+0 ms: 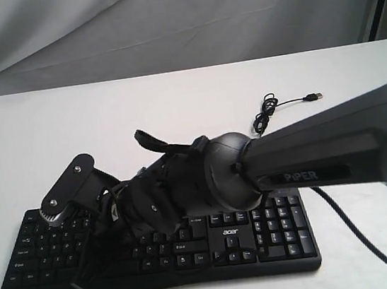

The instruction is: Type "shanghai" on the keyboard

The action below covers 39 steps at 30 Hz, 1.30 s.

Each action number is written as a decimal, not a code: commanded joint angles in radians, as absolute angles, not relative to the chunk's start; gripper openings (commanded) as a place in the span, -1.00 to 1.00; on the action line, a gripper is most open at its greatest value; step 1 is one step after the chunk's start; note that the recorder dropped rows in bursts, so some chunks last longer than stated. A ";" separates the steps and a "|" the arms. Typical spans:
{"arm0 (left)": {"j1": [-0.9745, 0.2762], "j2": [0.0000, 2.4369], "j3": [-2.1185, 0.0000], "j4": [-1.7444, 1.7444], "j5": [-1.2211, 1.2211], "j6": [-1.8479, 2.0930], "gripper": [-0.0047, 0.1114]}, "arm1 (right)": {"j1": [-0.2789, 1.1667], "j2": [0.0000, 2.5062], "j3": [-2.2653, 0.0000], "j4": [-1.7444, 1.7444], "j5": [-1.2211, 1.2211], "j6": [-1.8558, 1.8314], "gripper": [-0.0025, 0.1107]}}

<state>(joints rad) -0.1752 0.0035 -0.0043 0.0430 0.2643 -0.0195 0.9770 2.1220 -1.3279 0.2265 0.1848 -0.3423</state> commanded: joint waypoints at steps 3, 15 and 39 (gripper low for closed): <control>-0.179 0.000 0.000 0.044 0.260 -0.022 -0.92 | 0.976 2.145 -1.323 0.223 0.173 -0.359 -0.96; -0.179 0.000 0.000 0.044 0.260 -0.022 -0.92 | 0.976 2.147 -1.323 0.223 0.180 -0.359 -0.96; -0.179 0.000 0.000 0.044 0.260 -0.022 -0.92 | 1.047 2.217 -1.644 0.193 0.338 -0.388 -0.96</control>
